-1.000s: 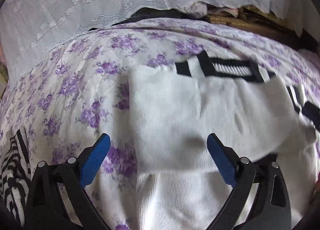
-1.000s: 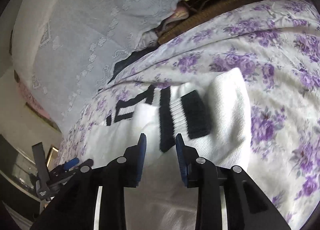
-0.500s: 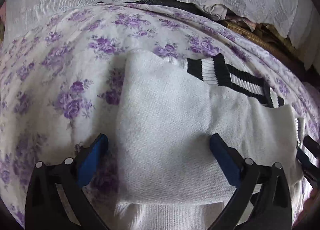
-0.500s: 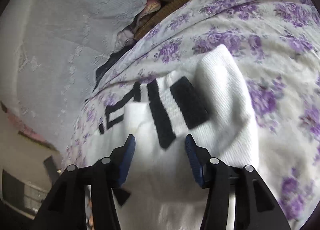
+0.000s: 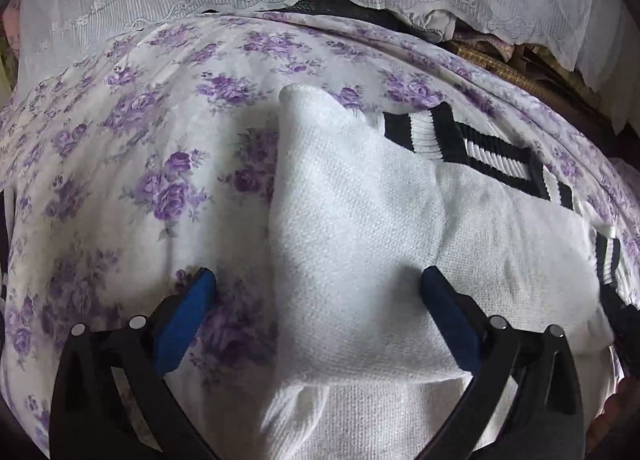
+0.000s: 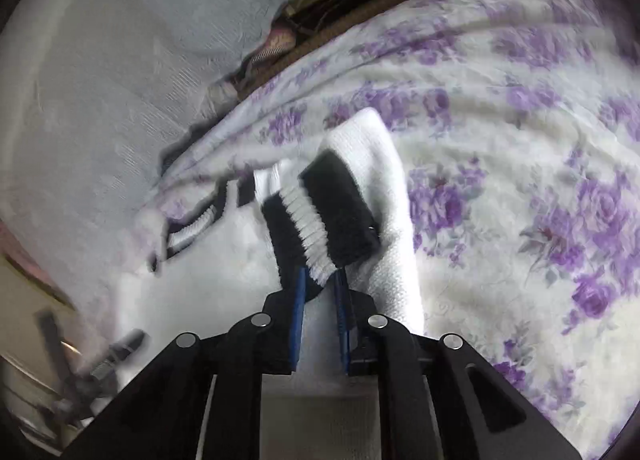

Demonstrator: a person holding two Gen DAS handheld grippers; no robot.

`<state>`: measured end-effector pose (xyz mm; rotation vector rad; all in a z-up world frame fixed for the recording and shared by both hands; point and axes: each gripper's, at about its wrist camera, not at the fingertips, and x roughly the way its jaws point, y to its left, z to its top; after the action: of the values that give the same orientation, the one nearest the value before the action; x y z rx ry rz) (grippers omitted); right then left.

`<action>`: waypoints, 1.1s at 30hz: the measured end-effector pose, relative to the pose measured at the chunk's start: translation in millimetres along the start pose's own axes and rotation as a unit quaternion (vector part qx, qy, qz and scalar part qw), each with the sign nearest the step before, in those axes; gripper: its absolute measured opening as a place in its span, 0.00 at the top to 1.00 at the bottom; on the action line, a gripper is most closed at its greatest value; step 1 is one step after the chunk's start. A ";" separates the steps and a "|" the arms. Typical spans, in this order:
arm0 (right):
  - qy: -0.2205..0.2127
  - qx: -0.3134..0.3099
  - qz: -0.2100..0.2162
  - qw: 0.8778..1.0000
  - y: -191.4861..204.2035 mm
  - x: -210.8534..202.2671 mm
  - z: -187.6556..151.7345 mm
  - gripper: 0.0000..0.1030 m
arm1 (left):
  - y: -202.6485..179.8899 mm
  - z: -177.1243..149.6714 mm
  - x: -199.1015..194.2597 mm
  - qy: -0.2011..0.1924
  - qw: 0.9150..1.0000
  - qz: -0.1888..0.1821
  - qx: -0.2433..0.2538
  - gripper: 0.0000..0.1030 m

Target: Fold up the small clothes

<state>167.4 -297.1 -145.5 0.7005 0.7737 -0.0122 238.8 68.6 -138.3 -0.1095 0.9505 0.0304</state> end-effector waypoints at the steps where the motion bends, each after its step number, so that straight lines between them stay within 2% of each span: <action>1: -0.028 -0.004 -0.014 1.000 1.4 -13.3 1.8 0.80 | 0.4 -1.1 -4.7 -0.007 1.000 0.006 -0.001 0.04; 4: -0.116 -0.038 -0.041 0.992 14.0 -46.9 8.2 0.79 | -8.5 1.7 -25.7 -0.043 0.999 0.014 0.021 0.04; 5: -0.115 -0.069 -0.034 0.990 26.5 -47.8 13.6 0.78 | -11.8 3.9 -31.8 -0.054 0.998 0.011 0.029 0.04; 7: -0.098 -0.126 -0.015 0.987 55.5 -39.0 22.4 0.68 | -30.6 11.2 -46.6 -0.086 0.994 0.018 0.059 0.04; 9: -0.072 -0.181 -0.011 0.981 80.0 -18.7 28.3 0.56 | -50.8 16.1 -48.4 -0.092 0.991 0.034 0.091 0.04; 11: -0.054 -0.213 -0.029 0.975 93.6 8.6 32.9 0.55 | -68.1 20.3 -40.2 -0.083 0.988 0.031 0.124 0.04; 13: -0.018 -0.220 -0.043 0.974 89.8 38.7 28.5 0.54 | -81.0 22.5 -19.8 -0.074 0.985 0.042 0.148 0.04; 15: 0.015 -0.215 -0.057 0.975 74.0 67.5 15.3 0.50 | -80.4 20.2 7.1 -0.055 0.986 0.056 0.147 0.04; 16: 0.010 -0.209 -0.041 0.977 72.9 61.5 18.7 0.47 | -76.0 19.1 20.5 -0.030 0.989 0.040 0.138 0.04; 17: 0.006 -0.205 -0.033 0.978 72.5 54.2 20.0 0.44 | -69.4 20.8 21.3 -0.024 0.992 0.024 0.122 0.04; 18: -0.001 -0.207 -0.035 0.978 72.5 50.9 20.0 0.43 | -60.7 25.2 18.4 -0.024 0.995 0.001 0.098 0.04; 20: -0.017 -0.216 -0.060 0.974 74.4 41.8 15.9 0.43 | -51.3 24.4 17.7 -0.022 0.996 -0.017 0.079 0.04; 23: -0.018 -0.239 -0.043 0.970 84.7 22.6 5.0 0.43 | -48.1 19.0 -1.8 -0.041 0.996 -0.014 0.076 0.04; 26: -0.026 -0.274 -0.056 0.960 97.6 10.8 -9.9 0.27 | -44.3 9.3 -24.6 -0.048 0.995 -0.037 0.079 0.04; 27: -0.016 -0.282 -0.064 0.957 95.0 14.6 -16.5 0.22 | -45.8 5.5 -23.5 -0.033 0.995 -0.036 0.088 0.04; 29: 0.022 -0.288 -0.093 0.953 84.8 30.6 -29.5 0.22 | -47.6 -1.6 -10.4 -0.006 0.995 -0.018 0.099 0.04; 30: 0.032 -0.287 -0.096 0.953 80.7 37.6 -31.9 0.17 | -48.9 -6.8 -0.7 0.003 0.994 -0.018 0.106 0.04; 33: 0.016 -0.270 -0.094 0.958 80.1 23.5 -29.5 0.17 | -50.2 -10.0 -9.0 -0.016 0.994 -0.008 0.105 0.04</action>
<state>186.3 -212.1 -129.3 0.1067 0.8249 0.0370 229.2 17.9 -132.7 0.0778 0.9151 -0.0829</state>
